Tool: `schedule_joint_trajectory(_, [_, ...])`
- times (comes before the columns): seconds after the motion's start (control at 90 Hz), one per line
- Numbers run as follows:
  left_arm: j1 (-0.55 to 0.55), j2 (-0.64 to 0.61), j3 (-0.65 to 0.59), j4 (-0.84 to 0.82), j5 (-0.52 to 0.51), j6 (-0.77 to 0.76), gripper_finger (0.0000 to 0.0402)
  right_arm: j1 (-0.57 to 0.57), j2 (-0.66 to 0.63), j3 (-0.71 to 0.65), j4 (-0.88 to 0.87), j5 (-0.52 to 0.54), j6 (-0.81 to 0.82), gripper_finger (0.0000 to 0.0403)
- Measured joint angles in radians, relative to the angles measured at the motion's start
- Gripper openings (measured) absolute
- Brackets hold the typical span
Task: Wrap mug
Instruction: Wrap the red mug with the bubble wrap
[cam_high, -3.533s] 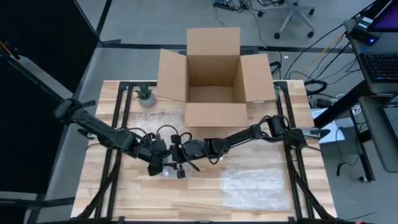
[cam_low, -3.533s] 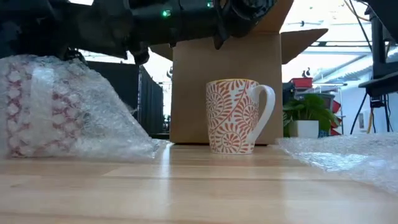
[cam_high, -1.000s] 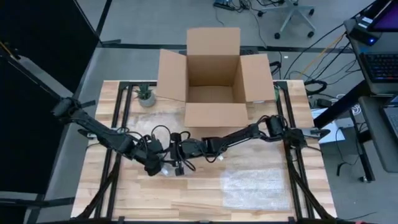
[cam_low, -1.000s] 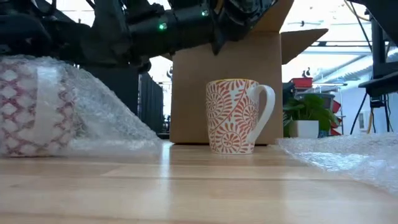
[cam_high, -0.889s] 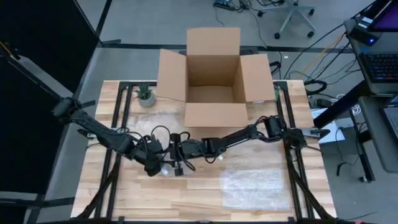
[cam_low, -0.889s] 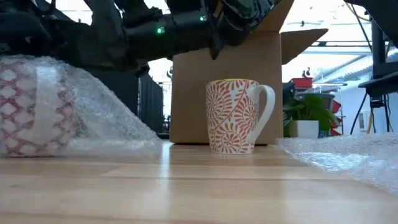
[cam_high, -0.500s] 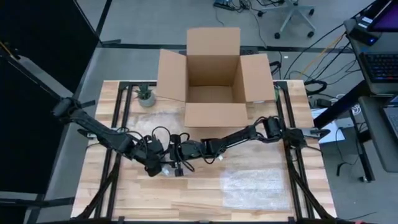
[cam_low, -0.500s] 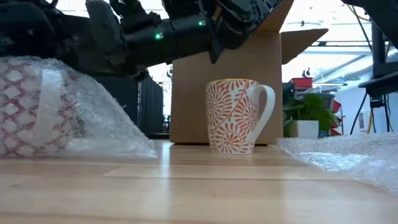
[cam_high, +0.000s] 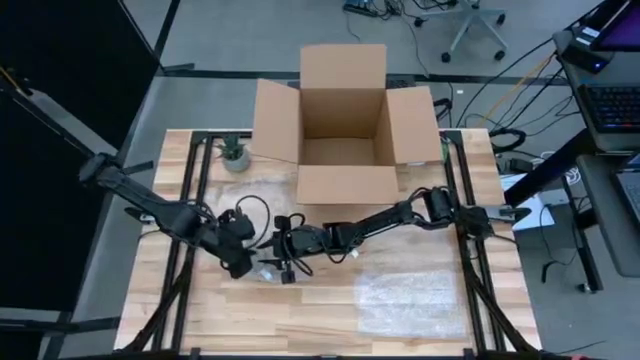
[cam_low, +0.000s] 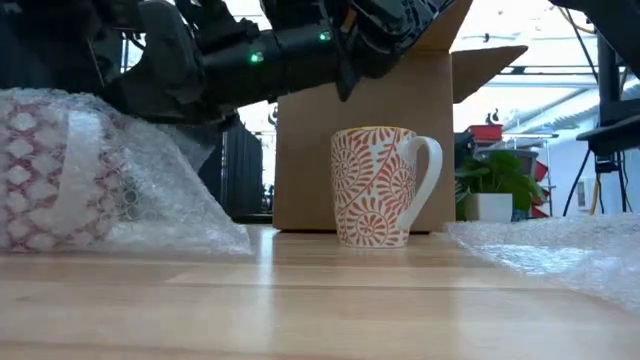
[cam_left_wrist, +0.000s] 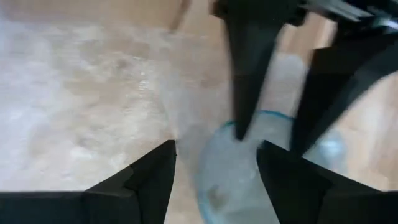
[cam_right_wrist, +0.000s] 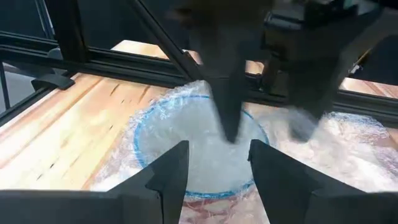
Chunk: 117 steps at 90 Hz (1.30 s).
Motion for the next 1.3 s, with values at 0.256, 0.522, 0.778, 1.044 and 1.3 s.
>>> schedule_joint_trajectory(0.256, [0.000,-0.016,0.000,-0.016,-0.109,-0.008,0.0212,0.000,0.000,-0.001,0.000,0.000,-0.010,0.0157])
schedule_joint_trajectory(0.522, [-0.003,0.028,-0.059,0.097,-0.006,0.007,0.0212,0.000,0.000,-0.002,0.007,-0.001,-0.022,0.0157])
schedule_joint_trajectory(0.778, [-0.008,0.097,-0.061,0.096,0.023,0.020,0.0212,0.000,0.000,-0.002,0.009,0.001,-0.022,0.0157])
schedule_joint_trajectory(1.044, [-0.008,0.238,-0.060,0.123,0.022,0.040,0.0212,-0.001,0.001,-0.002,0.010,0.002,-0.021,0.0157])
schedule_joint_trajectory(1.3, [-0.006,0.332,-0.055,0.178,0.053,0.041,0.0211,0.002,0.000,-0.004,0.001,-0.017,-0.022,0.0157])
